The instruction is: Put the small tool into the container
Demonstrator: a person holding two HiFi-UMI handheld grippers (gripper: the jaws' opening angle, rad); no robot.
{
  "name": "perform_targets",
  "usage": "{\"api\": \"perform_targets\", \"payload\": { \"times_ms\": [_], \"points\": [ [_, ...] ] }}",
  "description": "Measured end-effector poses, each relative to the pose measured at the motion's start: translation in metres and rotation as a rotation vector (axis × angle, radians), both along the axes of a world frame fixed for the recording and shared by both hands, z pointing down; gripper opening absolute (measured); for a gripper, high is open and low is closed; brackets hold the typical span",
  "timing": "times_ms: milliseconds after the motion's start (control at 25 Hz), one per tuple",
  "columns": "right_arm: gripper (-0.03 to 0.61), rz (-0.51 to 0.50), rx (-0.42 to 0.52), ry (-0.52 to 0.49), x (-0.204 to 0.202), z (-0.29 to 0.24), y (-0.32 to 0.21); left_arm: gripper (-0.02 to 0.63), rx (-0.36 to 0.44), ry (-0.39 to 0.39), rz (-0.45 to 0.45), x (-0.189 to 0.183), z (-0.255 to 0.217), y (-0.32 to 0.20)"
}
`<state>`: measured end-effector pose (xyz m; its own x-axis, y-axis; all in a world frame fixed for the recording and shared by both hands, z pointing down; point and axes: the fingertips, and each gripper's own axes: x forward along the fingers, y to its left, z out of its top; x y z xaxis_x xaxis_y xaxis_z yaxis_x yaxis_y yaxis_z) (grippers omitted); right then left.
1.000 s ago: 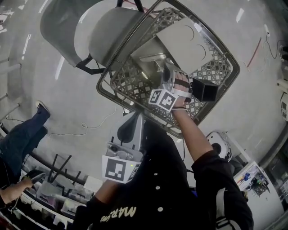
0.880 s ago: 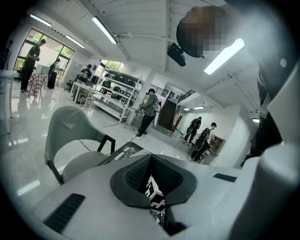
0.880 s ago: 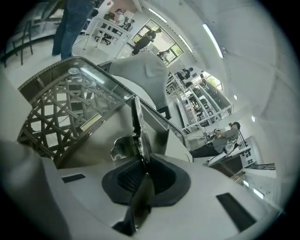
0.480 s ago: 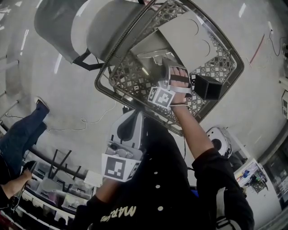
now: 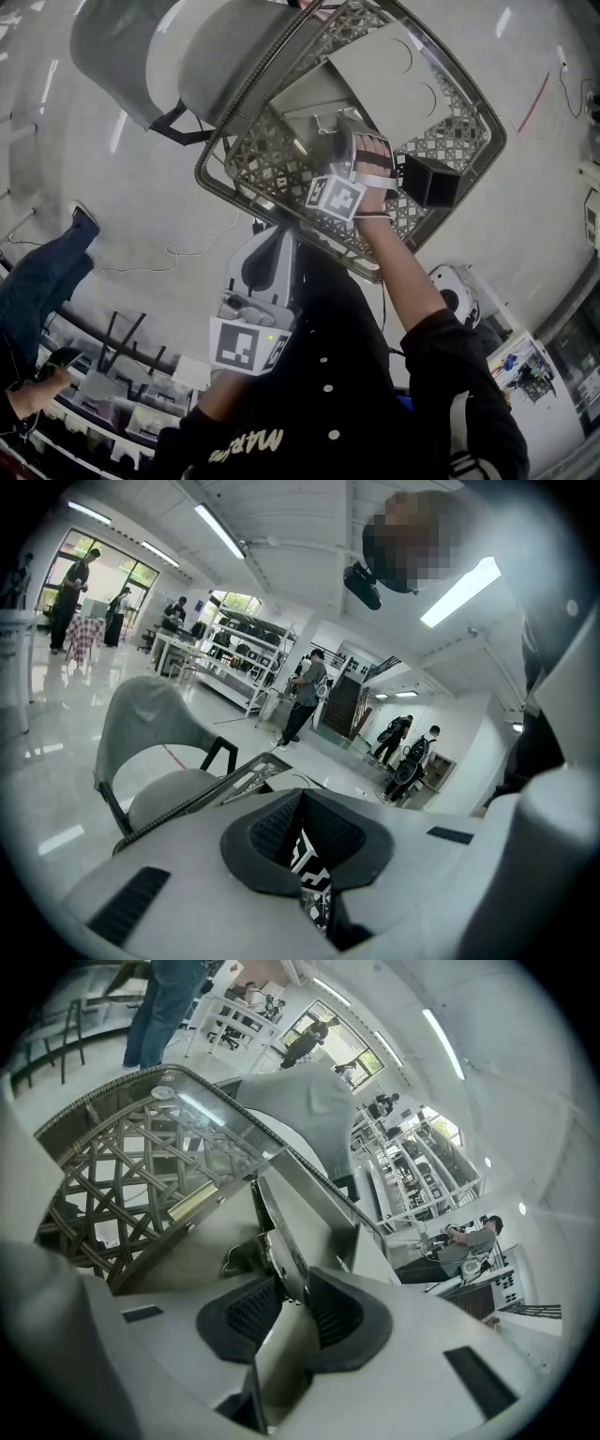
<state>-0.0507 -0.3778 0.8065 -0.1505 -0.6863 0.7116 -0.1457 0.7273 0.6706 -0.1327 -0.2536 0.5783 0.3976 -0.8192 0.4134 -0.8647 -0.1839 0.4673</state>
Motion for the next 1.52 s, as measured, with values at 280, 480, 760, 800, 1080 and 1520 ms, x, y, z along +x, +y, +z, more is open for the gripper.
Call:
{"api": "perform_targets", "payload": {
  "times_ms": [280,480,760,800,1080,1520],
  "points": [
    [0.137,0.021,-0.030,-0.023,0.008,-0.007,0.002,0.026,0.024,0.001,-0.002,0.003,-0.008,0.001],
    [0.123,0.035,-0.023,-0.021,0.018,-0.020,0.013,0.026,0.048,-0.019,-0.008,0.004,-0.021,0.003],
    [0.014,0.073,-0.005,-0.174,0.025,-0.066,0.026,0.026,0.087,-0.089,-0.051,-0.012,-0.040,0.002],
    [0.014,0.085,-0.005,-0.206,0.027,-0.076,0.028,0.026,0.094,-0.096,-0.052,-0.013,-0.044,0.003],
    [0.014,0.136,0.027,-0.460,0.032,-0.171,0.023,0.026,0.194,-0.135,-0.041,-0.009,-0.085,-0.002],
    [0.014,0.205,0.059,-0.789,0.052,-0.311,0.046,0.026,0.315,-0.197,-0.036,-0.005,-0.133,0.005]
  ]
}}
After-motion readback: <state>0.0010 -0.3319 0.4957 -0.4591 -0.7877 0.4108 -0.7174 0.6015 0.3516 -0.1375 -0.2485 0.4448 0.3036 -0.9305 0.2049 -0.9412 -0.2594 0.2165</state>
